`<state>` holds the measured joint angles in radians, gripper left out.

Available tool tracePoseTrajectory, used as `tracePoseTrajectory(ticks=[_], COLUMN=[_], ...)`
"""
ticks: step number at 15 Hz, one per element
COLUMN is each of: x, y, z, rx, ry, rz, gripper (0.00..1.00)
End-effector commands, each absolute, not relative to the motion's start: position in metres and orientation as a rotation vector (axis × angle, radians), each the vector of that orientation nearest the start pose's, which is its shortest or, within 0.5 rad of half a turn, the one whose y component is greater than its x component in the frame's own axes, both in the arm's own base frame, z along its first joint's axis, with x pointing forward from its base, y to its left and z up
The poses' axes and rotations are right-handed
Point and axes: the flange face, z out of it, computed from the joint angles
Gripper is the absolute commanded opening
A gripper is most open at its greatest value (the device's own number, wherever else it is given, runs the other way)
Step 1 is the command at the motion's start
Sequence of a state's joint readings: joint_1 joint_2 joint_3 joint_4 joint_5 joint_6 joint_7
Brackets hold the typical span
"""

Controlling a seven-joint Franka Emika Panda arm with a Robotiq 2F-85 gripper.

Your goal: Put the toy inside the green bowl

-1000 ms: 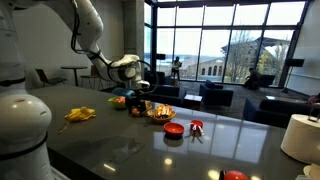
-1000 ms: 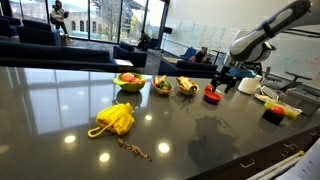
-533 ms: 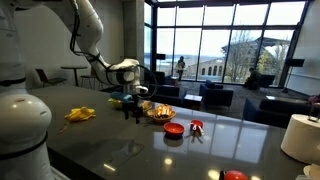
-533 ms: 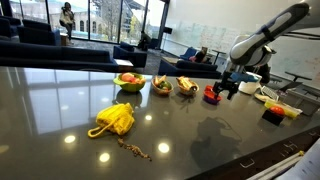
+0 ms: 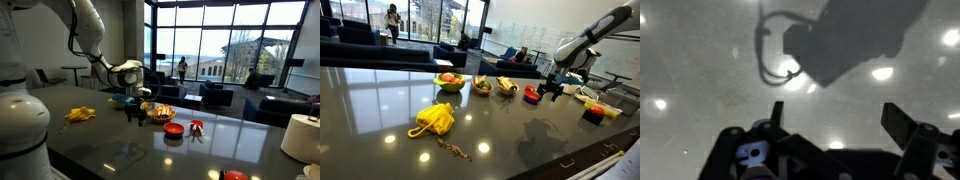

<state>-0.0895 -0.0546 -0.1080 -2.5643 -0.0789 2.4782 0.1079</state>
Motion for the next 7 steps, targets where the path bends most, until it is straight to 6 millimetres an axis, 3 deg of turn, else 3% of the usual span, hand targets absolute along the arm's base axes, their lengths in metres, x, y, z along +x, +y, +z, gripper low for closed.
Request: tracePoseTrajectory(ticks=[1, 2, 7], x=[0.4224, 0.4322, 0.4312], y=[-0.0999, -0.0930, -0.0979], z=[0.2891, 0.2834, 0.2838], rx=[-3.167, -3.159, -3.158], ry=[0.384, 0.396, 0.407], rz=[0.010, 0.049, 0.040], gripper=[1.00, 1.00, 1.00])
